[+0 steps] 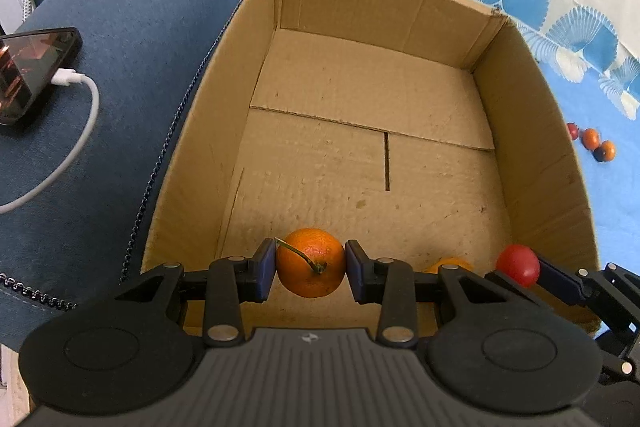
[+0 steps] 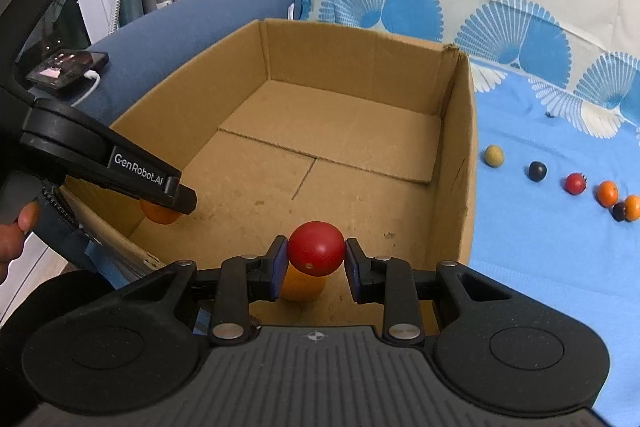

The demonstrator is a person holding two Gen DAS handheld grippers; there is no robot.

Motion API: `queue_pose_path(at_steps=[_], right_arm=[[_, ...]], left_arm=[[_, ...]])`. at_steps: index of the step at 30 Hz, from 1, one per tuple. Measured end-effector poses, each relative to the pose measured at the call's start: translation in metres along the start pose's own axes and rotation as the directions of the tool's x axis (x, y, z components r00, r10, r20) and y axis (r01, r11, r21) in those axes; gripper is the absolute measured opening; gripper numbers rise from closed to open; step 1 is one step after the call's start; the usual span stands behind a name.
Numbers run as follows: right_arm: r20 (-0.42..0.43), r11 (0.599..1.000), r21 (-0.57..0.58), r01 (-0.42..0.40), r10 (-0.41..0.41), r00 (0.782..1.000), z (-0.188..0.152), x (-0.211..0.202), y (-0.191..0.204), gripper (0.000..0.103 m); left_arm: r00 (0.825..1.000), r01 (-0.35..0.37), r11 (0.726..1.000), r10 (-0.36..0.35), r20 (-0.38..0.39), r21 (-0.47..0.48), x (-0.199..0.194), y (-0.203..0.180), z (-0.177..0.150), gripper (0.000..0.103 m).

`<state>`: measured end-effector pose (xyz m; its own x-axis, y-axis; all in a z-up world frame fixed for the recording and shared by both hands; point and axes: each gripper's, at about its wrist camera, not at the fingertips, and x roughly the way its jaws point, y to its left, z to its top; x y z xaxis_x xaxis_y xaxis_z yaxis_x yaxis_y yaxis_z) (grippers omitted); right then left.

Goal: Organize fruits
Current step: 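Carry the tangerine and red tomato over the cardboard box with both tools, then open the left tool over the box while the right tool releases the tomato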

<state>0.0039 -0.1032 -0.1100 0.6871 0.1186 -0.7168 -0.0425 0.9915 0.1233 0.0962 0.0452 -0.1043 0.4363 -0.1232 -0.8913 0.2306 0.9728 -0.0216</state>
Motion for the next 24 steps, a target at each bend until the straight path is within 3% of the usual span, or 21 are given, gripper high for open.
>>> queue_pose_path(at_steps=[9, 10, 11, 12, 13, 15, 18, 24], right_arm=[[0.005, 1.0, -0.002, 0.007, -0.007, 1.0, 0.004, 0.004, 0.001, 0.035], [0.013, 1.0, 0.001, 0.012, -0.012, 1.0, 0.005, 0.002, 0.0, 0.04], [0.022, 1.0, 0.003, 0.02, -0.02, 1.0, 0.006, 0.0, 0.001, 0.055], [0.033, 1.0, 0.008, 0.03, -0.03, 0.999, 0.008, -0.003, 0.0, 0.069], [0.044, 0.999, 0.01, 0.043, -0.044, 0.998, 0.01, -0.006, 0.0, 0.074], [0.053, 0.998, 0.006, 0.06, -0.061, 0.997, 0.011, -0.014, 0.0, 0.08], [0.058, 0.997, 0.018, 0.072, -0.073, 0.996, 0.009, -0.03, 0.0, 0.089], [0.085, 0.995, 0.05, 0.091, -0.095, 0.992, -0.004, -0.066, 0.006, 0.095]], left_arm=[[1.0, -0.013, 1.0, 0.012, 0.018, 0.019, 0.005, -0.003, 0.001, 0.043], [0.999, -0.01, 1.0, 0.009, 0.031, 0.024, 0.003, -0.003, 0.001, 0.052], [0.999, -0.001, 0.999, -0.001, 0.049, 0.032, -0.001, -0.003, 0.003, 0.077], [0.998, 0.005, 0.999, -0.007, 0.066, 0.036, -0.004, -0.004, 0.004, 0.091], [0.996, 0.007, 0.999, -0.011, 0.094, 0.036, -0.01, -0.004, 0.005, 0.102], [0.991, 0.022, 0.999, -0.026, 0.132, 0.038, -0.02, -0.006, 0.006, 0.103], [0.993, 0.05, 0.998, -0.054, 0.107, 0.045, -0.025, -0.01, 0.005, 0.103], [0.99, 0.023, 0.997, -0.033, 0.137, 0.073, -0.056, -0.015, -0.02, 0.103]])
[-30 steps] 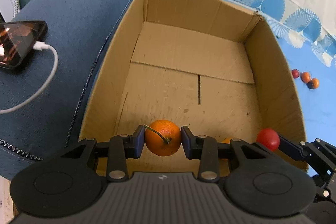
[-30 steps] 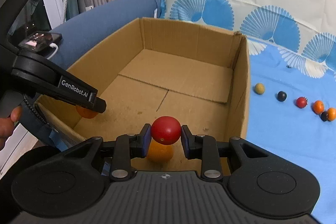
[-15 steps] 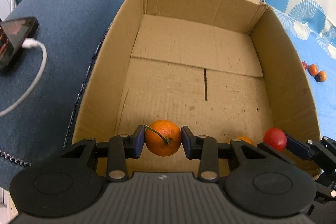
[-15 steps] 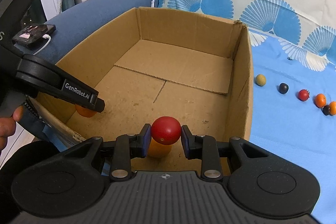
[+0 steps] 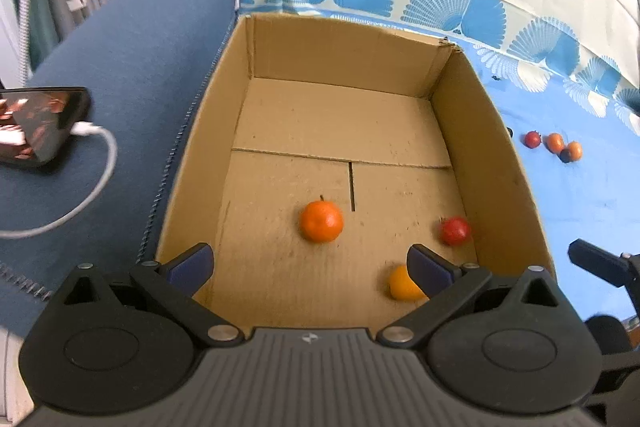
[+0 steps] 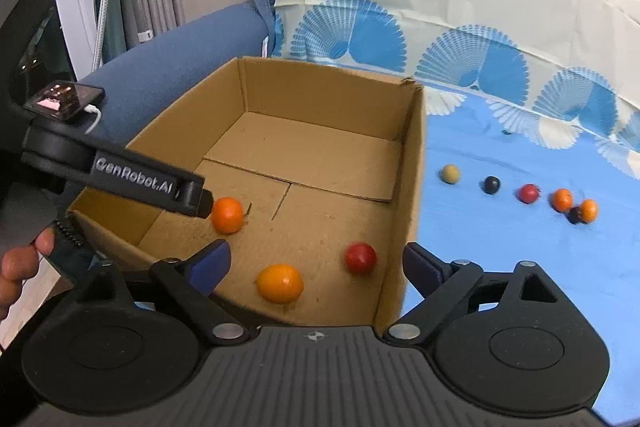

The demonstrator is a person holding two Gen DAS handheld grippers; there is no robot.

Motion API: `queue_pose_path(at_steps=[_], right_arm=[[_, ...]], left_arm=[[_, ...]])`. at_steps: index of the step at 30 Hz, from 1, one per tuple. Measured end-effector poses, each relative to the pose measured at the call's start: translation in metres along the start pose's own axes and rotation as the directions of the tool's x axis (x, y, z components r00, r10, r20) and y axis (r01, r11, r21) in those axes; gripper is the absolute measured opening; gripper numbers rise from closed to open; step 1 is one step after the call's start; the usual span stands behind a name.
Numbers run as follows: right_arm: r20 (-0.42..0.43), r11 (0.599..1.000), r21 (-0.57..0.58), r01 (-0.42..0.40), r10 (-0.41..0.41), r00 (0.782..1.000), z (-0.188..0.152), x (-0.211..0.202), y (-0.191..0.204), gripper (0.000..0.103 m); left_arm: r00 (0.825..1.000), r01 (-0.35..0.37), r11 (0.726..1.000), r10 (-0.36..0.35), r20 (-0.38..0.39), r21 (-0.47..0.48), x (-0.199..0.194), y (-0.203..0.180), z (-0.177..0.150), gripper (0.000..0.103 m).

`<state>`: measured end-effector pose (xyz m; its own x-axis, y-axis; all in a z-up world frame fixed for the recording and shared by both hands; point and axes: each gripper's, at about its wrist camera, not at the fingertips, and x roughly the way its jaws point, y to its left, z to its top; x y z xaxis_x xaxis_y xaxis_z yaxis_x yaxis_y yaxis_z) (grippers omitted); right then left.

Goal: Organize fruits
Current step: 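Open the left tool over the box while the right tool releases the tomato, then move both tools away from the box toward the fruits on the sheet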

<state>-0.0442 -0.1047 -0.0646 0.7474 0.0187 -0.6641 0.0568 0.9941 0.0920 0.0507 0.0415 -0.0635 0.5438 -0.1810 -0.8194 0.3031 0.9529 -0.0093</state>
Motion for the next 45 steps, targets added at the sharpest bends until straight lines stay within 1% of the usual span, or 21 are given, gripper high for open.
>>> queue_pose_path(at_steps=[4, 9, 14, 18, 23, 31, 45], right_arm=[[0.009, 1.0, 0.019, 0.006, -0.006, 1.0, -0.005, -0.019, 0.003, 0.096], [0.026, 0.999, 0.038, 0.008, -0.009, 1.0, -0.008, -0.041, 0.005, 0.098], [0.06, 0.999, 0.038, -0.004, 0.001, 0.998, -0.01, -0.066, 0.008, 0.1], [0.085, 1.0, 0.016, -0.011, 0.009, 0.996, -0.014, -0.084, 0.017, 0.102], [0.109, 1.0, -0.007, -0.007, 0.007, 0.994, -0.017, -0.101, 0.022, 0.102], [0.128, 1.0, -0.005, 0.006, -0.005, 0.992, -0.019, -0.116, 0.023, 0.102], [0.13, 1.0, -0.001, 0.007, -0.007, 0.992, -0.021, -0.117, 0.023, 0.102]], left_arm=[[1.0, -0.026, 1.0, 0.026, 0.018, -0.004, -0.025, 0.0, -0.015, 0.103], [0.998, -0.045, 0.999, 0.046, 0.041, -0.008, -0.05, 0.003, -0.024, 0.103], [0.997, -0.042, 0.999, 0.044, 0.065, -0.033, -0.074, 0.006, -0.033, 0.103], [0.995, -0.037, 0.999, 0.039, 0.09, -0.032, -0.09, 0.003, -0.041, 0.103], [0.993, -0.03, 0.999, 0.033, 0.117, -0.03, -0.105, 0.0, -0.047, 0.103], [0.989, -0.022, 0.999, 0.027, 0.143, -0.033, -0.117, -0.002, -0.052, 0.103], [0.989, -0.02, 1.0, 0.024, 0.147, -0.024, -0.12, -0.002, -0.053, 0.103]])
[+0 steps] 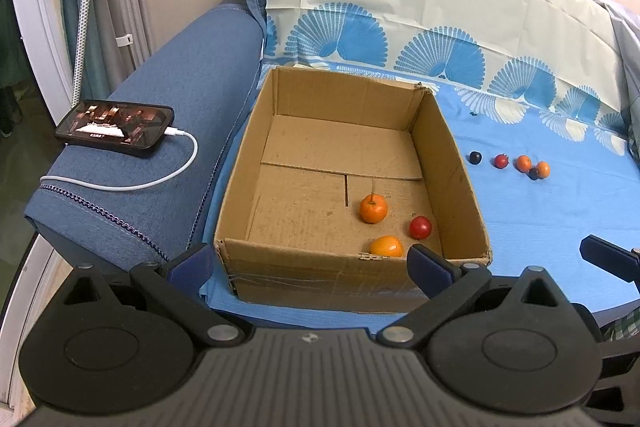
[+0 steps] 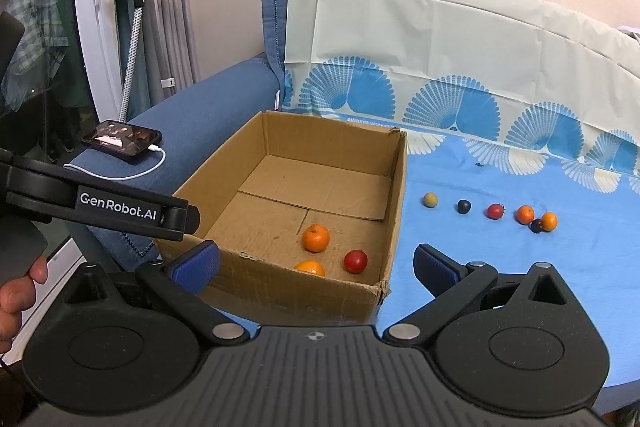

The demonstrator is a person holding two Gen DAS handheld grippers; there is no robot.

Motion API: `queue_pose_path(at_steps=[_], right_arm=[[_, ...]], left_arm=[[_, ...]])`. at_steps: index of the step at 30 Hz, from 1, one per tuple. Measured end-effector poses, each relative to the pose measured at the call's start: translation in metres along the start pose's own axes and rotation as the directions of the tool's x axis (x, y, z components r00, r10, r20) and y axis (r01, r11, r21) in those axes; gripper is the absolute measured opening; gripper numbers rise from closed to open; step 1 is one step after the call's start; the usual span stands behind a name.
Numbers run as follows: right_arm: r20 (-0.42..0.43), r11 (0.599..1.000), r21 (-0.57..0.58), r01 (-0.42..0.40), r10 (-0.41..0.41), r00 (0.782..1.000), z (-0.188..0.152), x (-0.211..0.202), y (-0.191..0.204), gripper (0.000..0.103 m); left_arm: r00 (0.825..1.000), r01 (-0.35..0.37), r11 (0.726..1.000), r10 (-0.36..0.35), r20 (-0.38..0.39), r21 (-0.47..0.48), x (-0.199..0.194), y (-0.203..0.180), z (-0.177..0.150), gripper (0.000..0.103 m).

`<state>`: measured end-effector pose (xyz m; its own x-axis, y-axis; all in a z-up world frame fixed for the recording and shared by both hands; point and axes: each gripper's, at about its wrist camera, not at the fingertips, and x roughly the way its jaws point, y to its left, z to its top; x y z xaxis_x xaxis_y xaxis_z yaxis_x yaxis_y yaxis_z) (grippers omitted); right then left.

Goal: Organize fruits
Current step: 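Move both tools away from the box toward the fruits on the sheet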

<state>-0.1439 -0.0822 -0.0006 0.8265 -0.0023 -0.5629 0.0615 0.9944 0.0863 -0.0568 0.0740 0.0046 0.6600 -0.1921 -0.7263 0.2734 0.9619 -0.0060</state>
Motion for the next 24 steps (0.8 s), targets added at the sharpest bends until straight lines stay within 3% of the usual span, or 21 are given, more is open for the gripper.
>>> queue_pose_path(at_steps=[24], right_arm=[[0.001, 0.998, 0.057, 0.001, -0.001, 1.0, -0.002, 0.008, -0.014, 0.102]], left_arm=[[1.0, -0.007, 0.999, 0.007, -0.022, 0.032, 0.008, -0.01, 0.004, 0.103]])
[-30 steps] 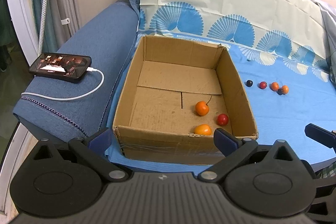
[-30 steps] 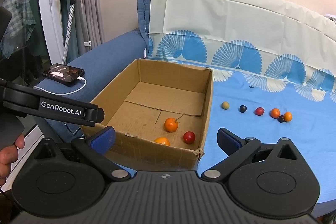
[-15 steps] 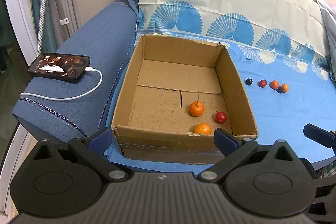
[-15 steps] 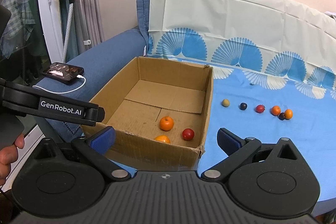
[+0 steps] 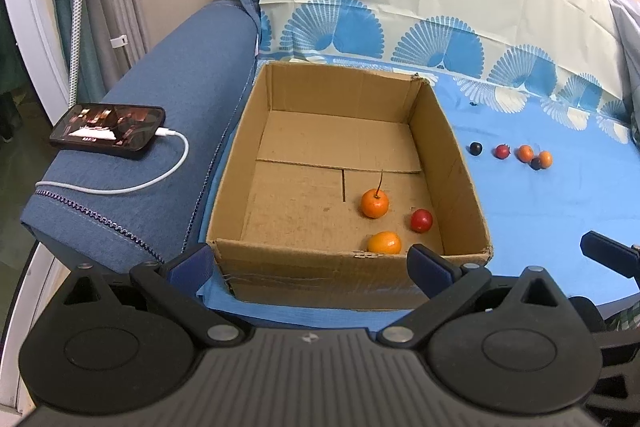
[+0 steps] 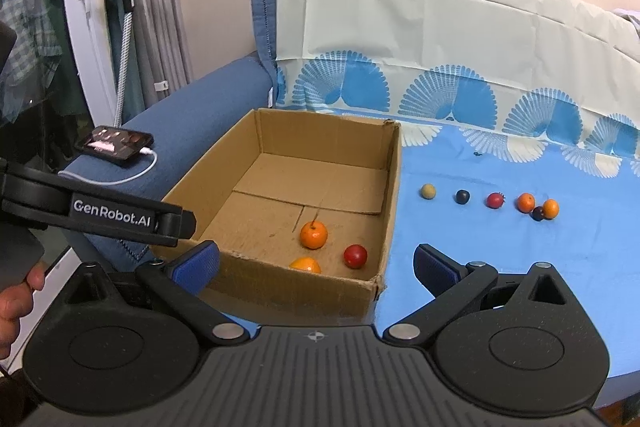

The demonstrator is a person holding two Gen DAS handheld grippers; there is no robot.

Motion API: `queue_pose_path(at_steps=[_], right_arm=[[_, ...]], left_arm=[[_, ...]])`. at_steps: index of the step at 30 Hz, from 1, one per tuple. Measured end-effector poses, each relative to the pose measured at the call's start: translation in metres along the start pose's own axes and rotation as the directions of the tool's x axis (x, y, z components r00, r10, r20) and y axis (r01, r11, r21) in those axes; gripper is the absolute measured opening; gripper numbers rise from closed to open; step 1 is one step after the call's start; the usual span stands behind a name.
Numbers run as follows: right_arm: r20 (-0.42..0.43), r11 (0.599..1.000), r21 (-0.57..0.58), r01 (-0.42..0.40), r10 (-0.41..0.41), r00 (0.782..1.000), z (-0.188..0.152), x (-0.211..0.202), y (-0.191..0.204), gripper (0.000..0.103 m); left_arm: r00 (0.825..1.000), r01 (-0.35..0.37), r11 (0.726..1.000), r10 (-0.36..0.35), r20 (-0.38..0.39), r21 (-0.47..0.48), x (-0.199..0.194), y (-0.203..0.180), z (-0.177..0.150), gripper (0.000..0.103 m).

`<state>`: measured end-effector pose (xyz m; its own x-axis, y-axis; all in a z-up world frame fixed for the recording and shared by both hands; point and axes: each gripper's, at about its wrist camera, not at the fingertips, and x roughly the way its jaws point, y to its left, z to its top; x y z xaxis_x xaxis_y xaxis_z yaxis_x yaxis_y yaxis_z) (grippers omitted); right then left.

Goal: Organize fruits
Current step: 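Move both tools away from the box toward the fruits on the sheet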

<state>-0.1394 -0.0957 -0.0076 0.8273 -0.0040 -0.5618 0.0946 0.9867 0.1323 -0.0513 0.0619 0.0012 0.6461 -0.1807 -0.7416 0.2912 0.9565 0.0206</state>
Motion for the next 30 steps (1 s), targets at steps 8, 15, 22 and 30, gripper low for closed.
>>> queue_pose_path(at_steps=[8, 15, 22, 30], right_arm=[[0.058, 0.994, 0.092, 0.055, -0.06, 0.997, 0.006, -0.004, -0.041, 0.102], [0.074, 0.97, 0.175, 0.171, -0.186, 0.98, 0.0, -0.005, -0.106, 0.102], [0.053, 0.912, 0.28, 0.3, -0.327, 0.944, -0.01, 0.004, -0.188, 0.102], [0.02, 0.849, 0.335, 0.409, -0.441, 0.898, -0.017, 0.051, -0.284, 0.102]], left_arm=[[1.0, 0.021, 0.999, -0.02, -0.018, 0.042, 0.008, -0.029, 0.018, 0.103], [0.997, 0.076, 0.992, -0.075, -0.021, 0.099, 0.023, -0.08, 0.049, 0.103], [0.987, 0.159, 0.973, -0.154, -0.041, 0.168, 0.054, -0.157, 0.088, 0.103], [0.963, 0.252, 0.959, -0.235, -0.13, 0.133, 0.149, -0.247, 0.129, 0.103]])
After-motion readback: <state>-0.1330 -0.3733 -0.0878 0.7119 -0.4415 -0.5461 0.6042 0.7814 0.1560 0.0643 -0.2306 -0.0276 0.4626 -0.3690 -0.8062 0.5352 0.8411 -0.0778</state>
